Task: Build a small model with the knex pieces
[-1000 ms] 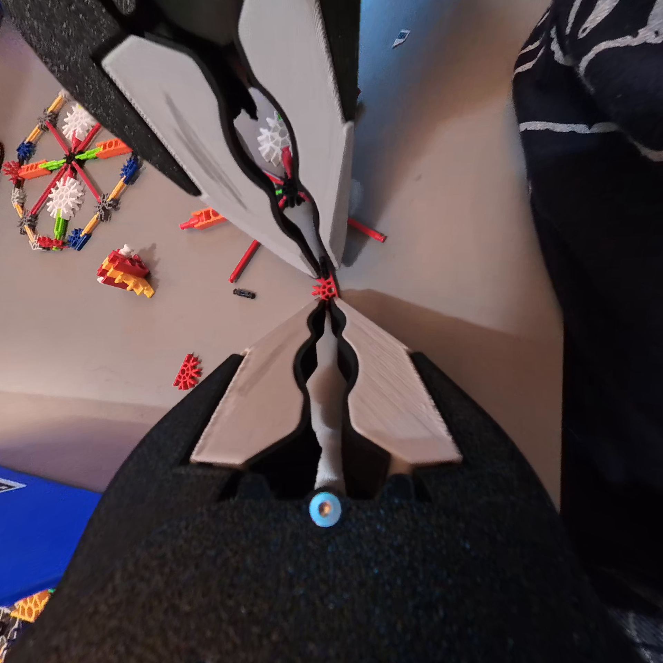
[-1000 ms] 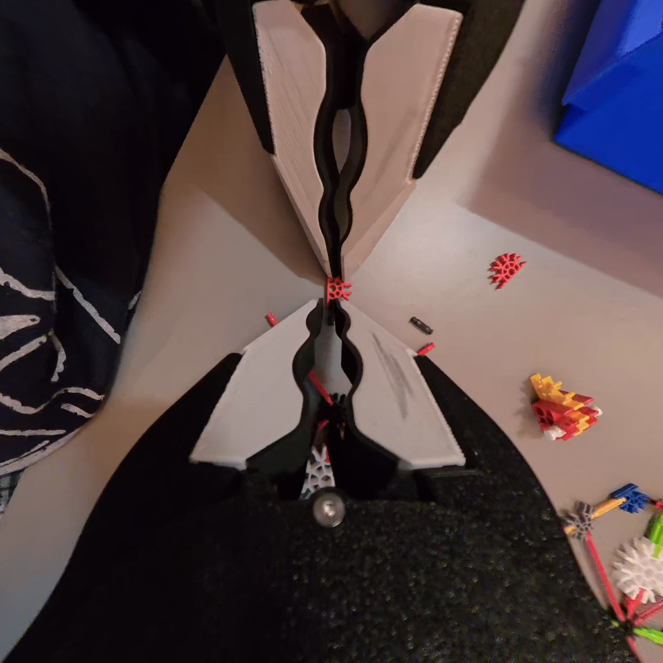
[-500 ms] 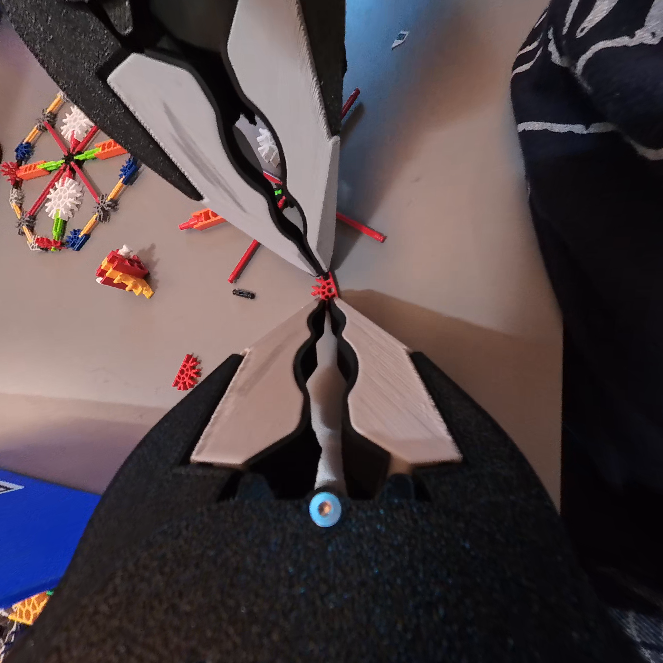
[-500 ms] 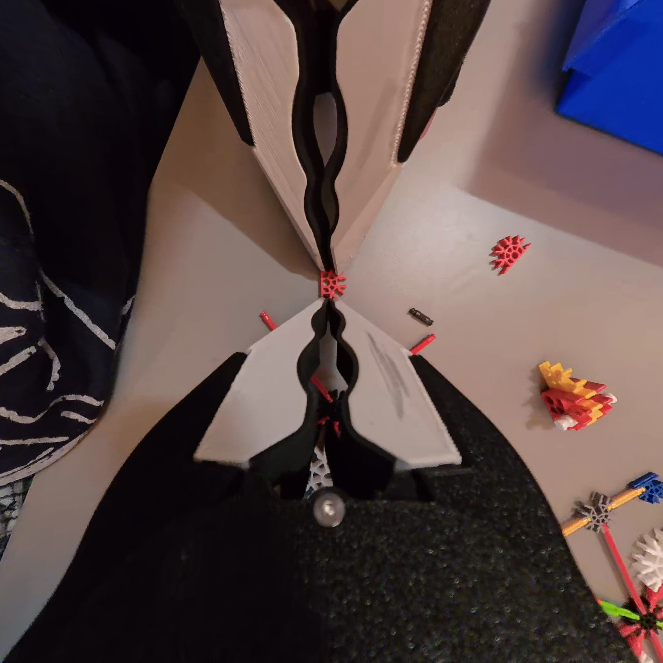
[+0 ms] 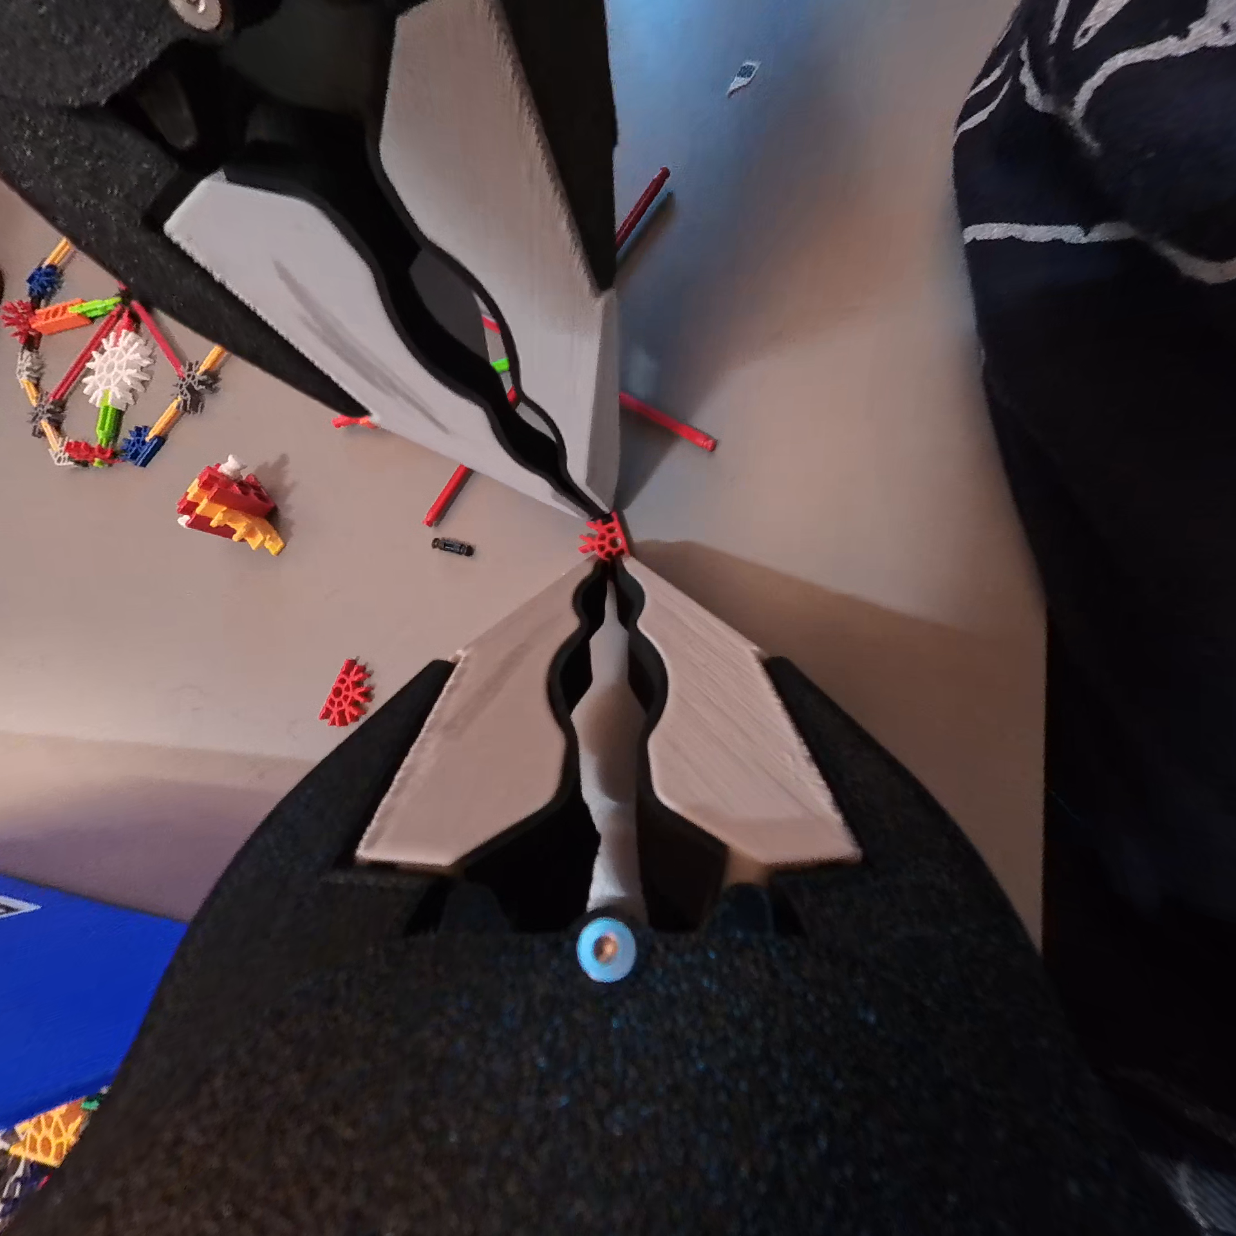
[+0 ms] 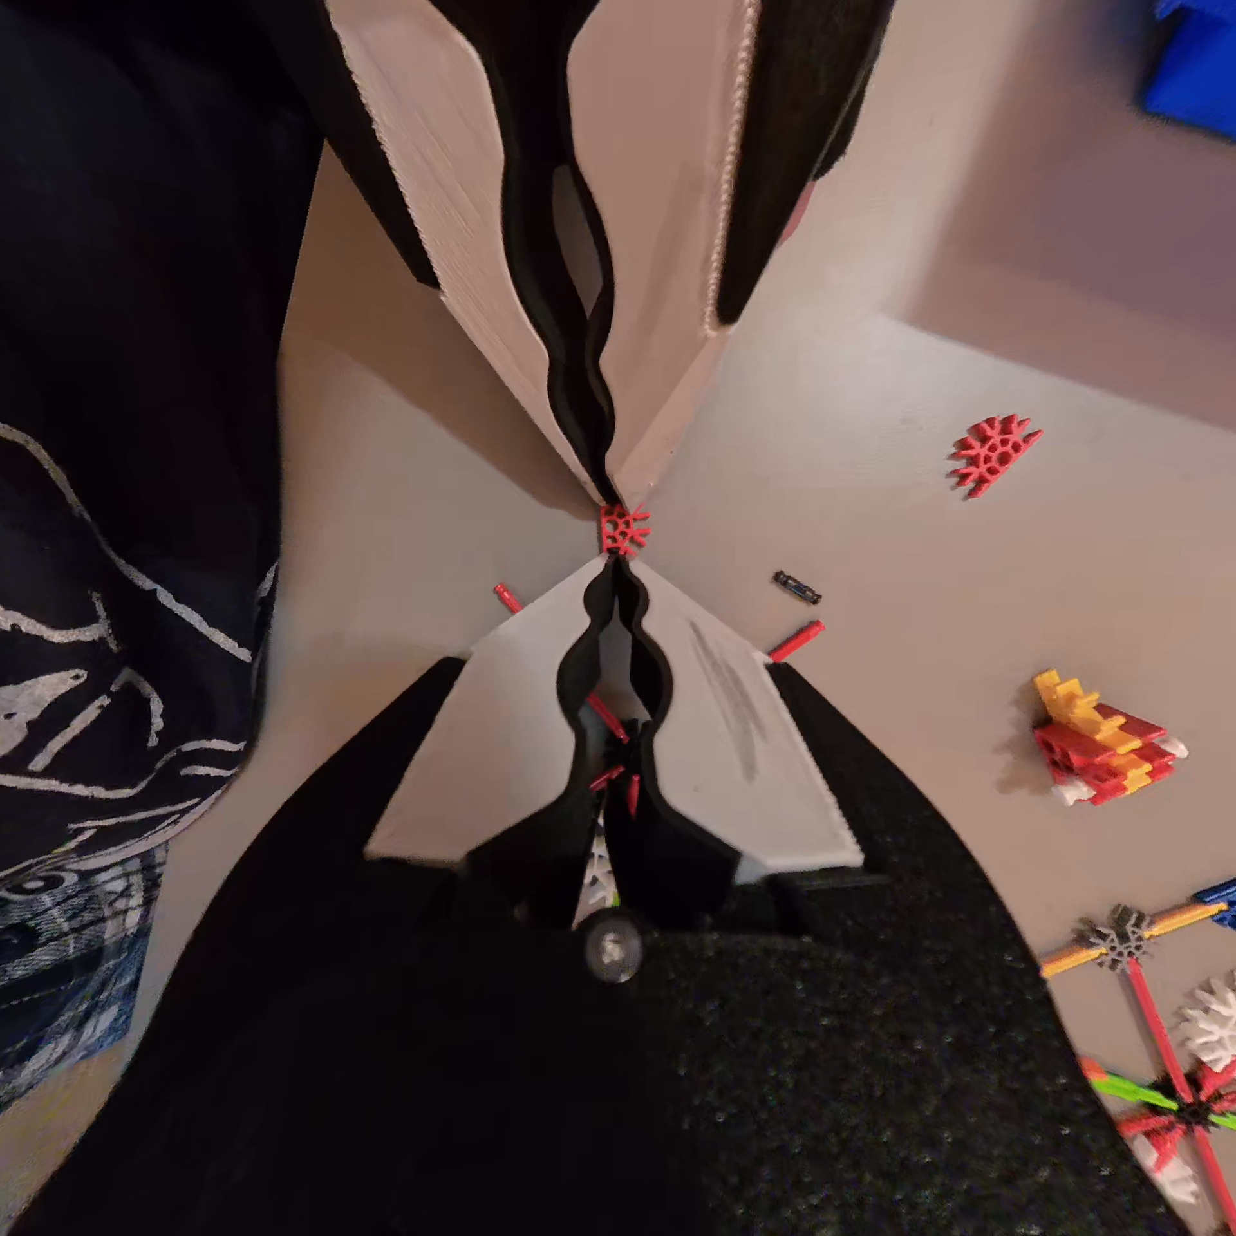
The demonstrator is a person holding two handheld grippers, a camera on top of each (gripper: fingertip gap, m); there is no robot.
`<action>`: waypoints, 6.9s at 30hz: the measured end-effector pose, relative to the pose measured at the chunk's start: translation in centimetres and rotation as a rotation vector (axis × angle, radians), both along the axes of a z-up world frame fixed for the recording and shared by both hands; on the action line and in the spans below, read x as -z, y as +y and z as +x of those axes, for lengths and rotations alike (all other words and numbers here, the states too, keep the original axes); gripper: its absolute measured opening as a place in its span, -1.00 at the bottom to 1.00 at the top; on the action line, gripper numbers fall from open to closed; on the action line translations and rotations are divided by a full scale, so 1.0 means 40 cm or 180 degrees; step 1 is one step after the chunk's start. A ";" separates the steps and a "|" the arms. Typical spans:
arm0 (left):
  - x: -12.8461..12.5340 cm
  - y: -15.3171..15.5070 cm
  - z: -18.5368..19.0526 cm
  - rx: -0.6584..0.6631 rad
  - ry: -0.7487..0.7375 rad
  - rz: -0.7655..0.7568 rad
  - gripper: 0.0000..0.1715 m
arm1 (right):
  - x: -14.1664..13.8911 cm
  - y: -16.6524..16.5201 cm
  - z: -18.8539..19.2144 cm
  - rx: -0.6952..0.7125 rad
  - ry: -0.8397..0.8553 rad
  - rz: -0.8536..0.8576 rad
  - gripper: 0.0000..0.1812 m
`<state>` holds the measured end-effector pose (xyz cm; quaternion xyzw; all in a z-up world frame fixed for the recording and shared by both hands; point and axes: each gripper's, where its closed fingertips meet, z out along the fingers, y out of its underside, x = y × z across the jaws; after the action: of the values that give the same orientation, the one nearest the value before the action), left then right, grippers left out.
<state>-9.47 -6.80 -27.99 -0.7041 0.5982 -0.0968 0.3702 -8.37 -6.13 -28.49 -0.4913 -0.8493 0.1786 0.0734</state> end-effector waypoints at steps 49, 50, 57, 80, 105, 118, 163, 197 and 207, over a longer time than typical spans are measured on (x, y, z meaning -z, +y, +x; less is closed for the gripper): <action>0.003 -0.026 -0.056 -0.0536 -0.0068 -0.0121 -0.78 | 0.005 0.125 -0.053 0.0377 0.0297 0.0549 -0.98; 0.003 -0.030 -0.054 -0.0537 -0.0079 -0.0140 -0.77 | 0.005 0.125 -0.053 0.0362 0.0288 0.0555 -0.98; -0.018 -0.040 -0.062 -0.0600 -0.0273 -0.0224 -0.68 | -0.010 0.113 -0.051 0.0362 0.0342 0.0393 -0.99; 0.001 -0.045 -0.057 -0.0775 -0.0188 -0.0232 -0.63 | 0.000 -0.050 -0.072 0.0170 0.0440 -0.0075 -1.00; -0.022 -0.055 -0.121 -0.0630 -0.0103 -0.0144 -0.46 | -0.008 -0.052 -0.072 0.0325 0.0595 -0.0167 -1.00; 0.000 -0.029 -0.074 -0.0347 0.0056 -0.0066 -0.44 | -0.008 -0.041 -0.048 0.0453 0.0580 -0.0185 -1.00; 0.012 0.014 -0.034 -0.1673 -0.0209 -0.0019 -0.87 | -0.001 0.015 -0.024 0.1120 0.0518 -0.0210 -1.00; 0.010 0.016 -0.031 -0.1638 -0.0209 0.0006 -0.87 | -0.011 0.020 -0.020 0.1070 0.0488 -0.0011 -0.91; 0.010 0.017 -0.032 -0.1641 -0.0206 0.0012 -0.87 | -0.010 0.027 -0.018 0.1239 0.0514 0.0071 -0.84</action>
<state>-10.75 -6.14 -28.38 -0.8291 0.3870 -0.0207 0.4030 -9.08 -5.05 -28.08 -0.6294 -0.7317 0.1904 0.1797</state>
